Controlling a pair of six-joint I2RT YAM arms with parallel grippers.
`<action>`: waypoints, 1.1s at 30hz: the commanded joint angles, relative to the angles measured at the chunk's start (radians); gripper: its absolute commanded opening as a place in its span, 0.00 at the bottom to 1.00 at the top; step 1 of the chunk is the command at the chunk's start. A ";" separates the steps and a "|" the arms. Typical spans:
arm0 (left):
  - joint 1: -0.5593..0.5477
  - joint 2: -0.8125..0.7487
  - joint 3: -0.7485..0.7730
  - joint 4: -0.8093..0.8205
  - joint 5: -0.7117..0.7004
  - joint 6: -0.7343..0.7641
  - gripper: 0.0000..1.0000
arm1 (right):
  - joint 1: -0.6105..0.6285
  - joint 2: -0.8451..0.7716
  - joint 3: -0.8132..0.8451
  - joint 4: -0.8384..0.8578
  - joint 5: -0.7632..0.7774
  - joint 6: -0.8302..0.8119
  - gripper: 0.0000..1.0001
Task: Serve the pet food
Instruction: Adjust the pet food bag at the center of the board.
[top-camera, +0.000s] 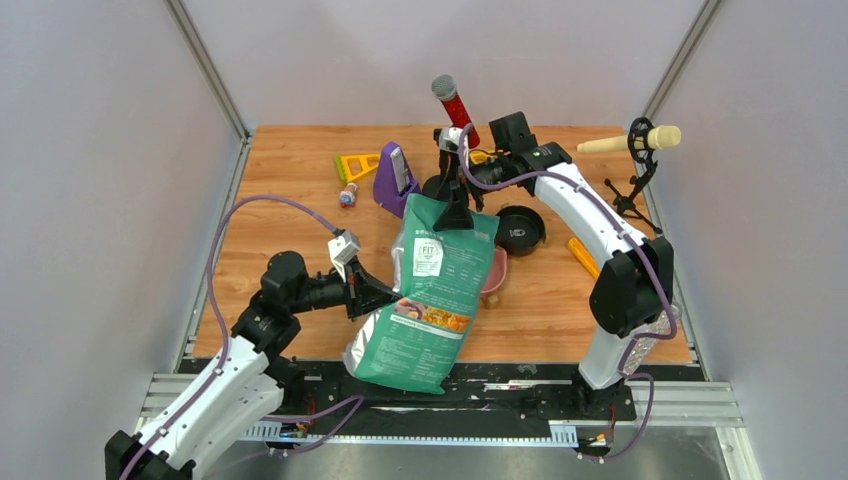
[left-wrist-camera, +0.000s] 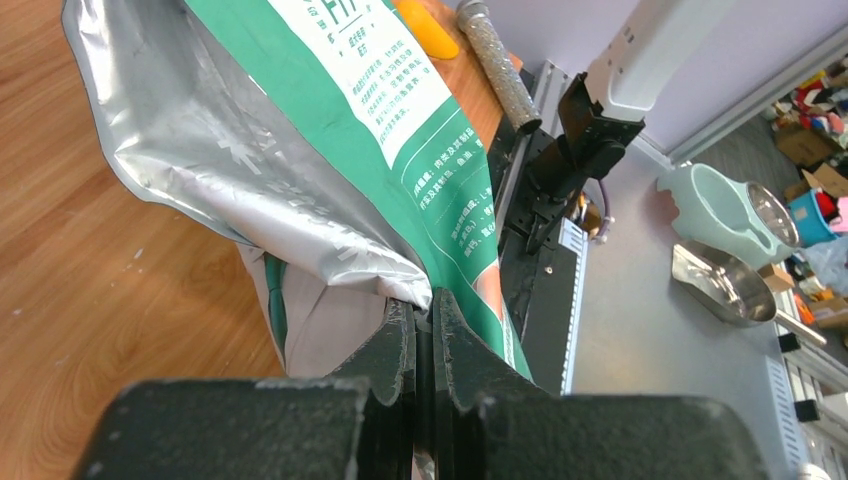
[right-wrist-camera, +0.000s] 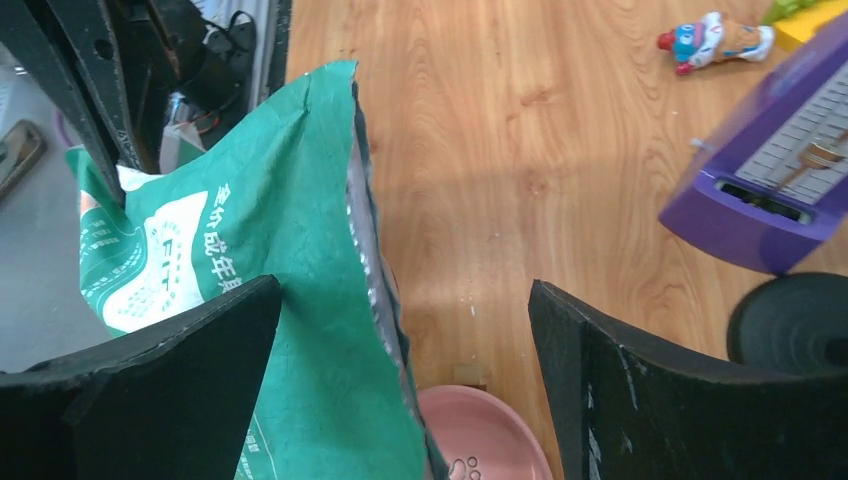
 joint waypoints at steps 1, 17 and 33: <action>-0.048 -0.011 0.107 0.303 0.191 0.023 0.00 | 0.016 0.063 0.113 -0.211 -0.106 -0.182 0.95; -0.078 -0.053 0.200 0.018 -0.349 0.111 0.00 | 0.180 -0.082 0.162 -0.032 0.309 0.028 0.00; -0.078 -0.066 0.289 -0.148 -0.855 -0.024 0.44 | 0.445 -0.312 0.059 0.402 0.618 -0.019 0.00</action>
